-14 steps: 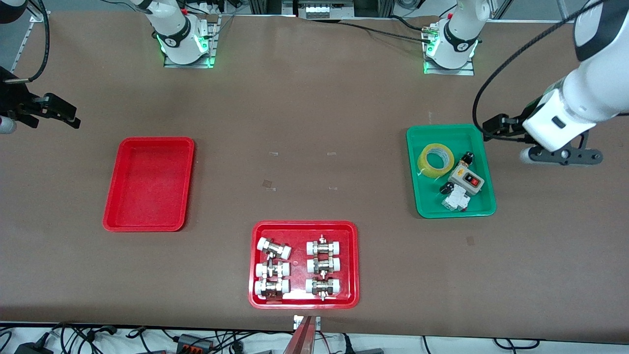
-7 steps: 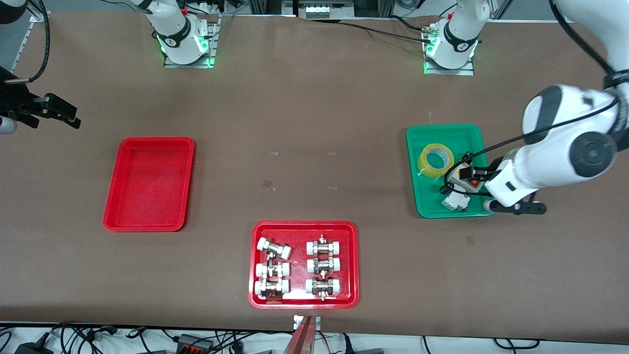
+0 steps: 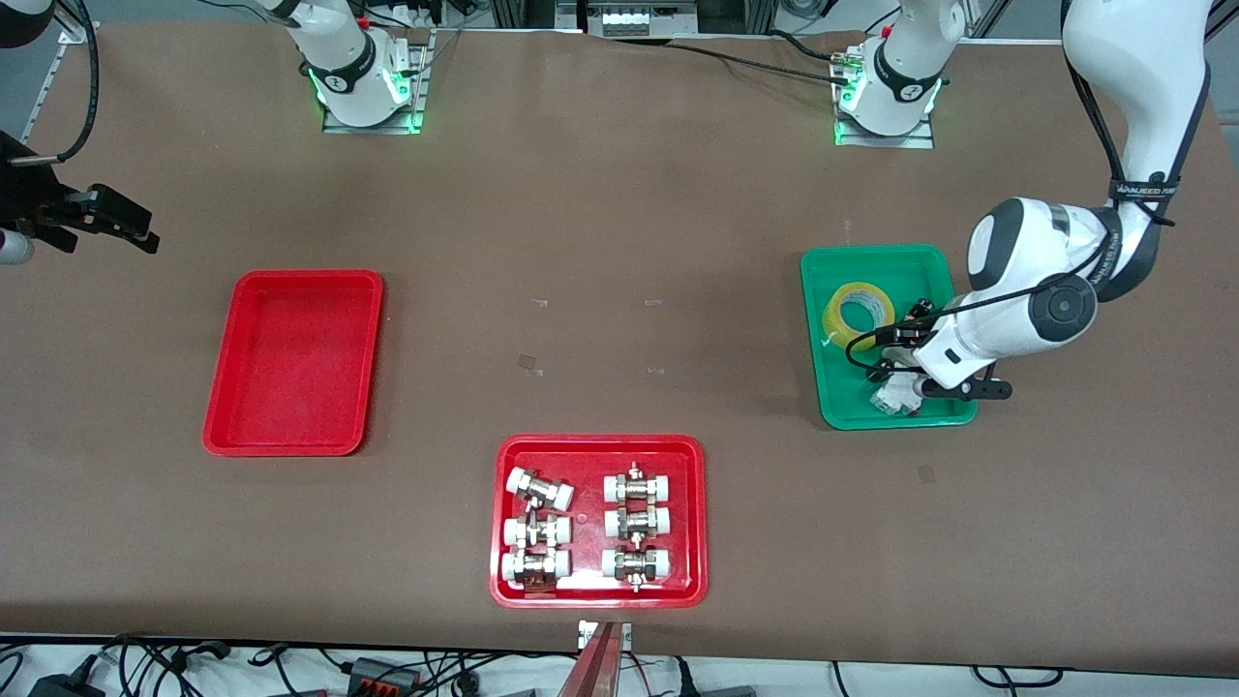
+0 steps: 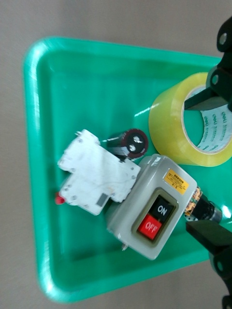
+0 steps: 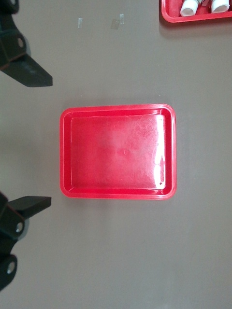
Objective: Left arm passes tape to right arm into tray
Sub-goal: 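Lower the left gripper onto the tape roll rim and close it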
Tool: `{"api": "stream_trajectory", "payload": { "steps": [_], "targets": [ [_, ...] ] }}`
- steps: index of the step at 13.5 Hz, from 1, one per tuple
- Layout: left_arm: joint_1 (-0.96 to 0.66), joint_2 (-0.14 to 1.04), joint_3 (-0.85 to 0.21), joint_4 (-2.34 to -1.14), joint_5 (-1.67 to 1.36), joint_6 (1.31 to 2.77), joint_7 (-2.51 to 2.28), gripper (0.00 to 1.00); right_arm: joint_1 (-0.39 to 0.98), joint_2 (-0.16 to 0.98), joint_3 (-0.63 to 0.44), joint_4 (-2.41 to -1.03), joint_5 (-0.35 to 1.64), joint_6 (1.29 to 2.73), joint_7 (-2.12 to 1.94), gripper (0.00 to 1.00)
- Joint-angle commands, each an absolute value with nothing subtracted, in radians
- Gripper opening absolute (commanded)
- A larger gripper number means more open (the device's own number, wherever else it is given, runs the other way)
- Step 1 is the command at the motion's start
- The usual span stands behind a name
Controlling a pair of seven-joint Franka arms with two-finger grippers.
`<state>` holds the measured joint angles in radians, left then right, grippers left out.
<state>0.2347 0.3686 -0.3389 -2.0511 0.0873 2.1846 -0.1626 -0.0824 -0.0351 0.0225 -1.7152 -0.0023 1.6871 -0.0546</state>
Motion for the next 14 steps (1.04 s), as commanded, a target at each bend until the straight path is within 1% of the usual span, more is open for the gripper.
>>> {"api": "stream_trajectory", "payload": {
  "steps": [1, 8, 11, 13, 14],
  "targets": [
    [0.247, 0.290, -0.345, -2.199, 0.104, 2.296, -0.201, 1.00, -0.092, -0.043, 0.031, -1.717, 0.006, 1.680, -0.060, 1.00],
    [0.241, 0.284, -0.353, -2.256, 0.106, 2.298, -0.333, 1.00, -0.094, -0.043, 0.031, -1.717, 0.006, 1.678, -0.061, 1.00],
    [0.235, 0.287, -0.354, -2.261, 0.106, 2.313, -0.359, 1.00, -0.094, -0.041, 0.031, -1.717, 0.006, 1.680, -0.060, 1.00],
    [0.232, 0.287, -0.360, -2.273, 0.106, 2.316, -0.362, 0.97, -0.094, -0.041, 0.031, -1.717, 0.006, 1.680, -0.060, 1.00],
    [0.232, 0.288, -0.360, -2.273, 0.106, 2.319, -0.365, 0.89, -0.094, -0.041, 0.031, -1.717, 0.006, 1.680, -0.060, 1.00]
  ]
}}
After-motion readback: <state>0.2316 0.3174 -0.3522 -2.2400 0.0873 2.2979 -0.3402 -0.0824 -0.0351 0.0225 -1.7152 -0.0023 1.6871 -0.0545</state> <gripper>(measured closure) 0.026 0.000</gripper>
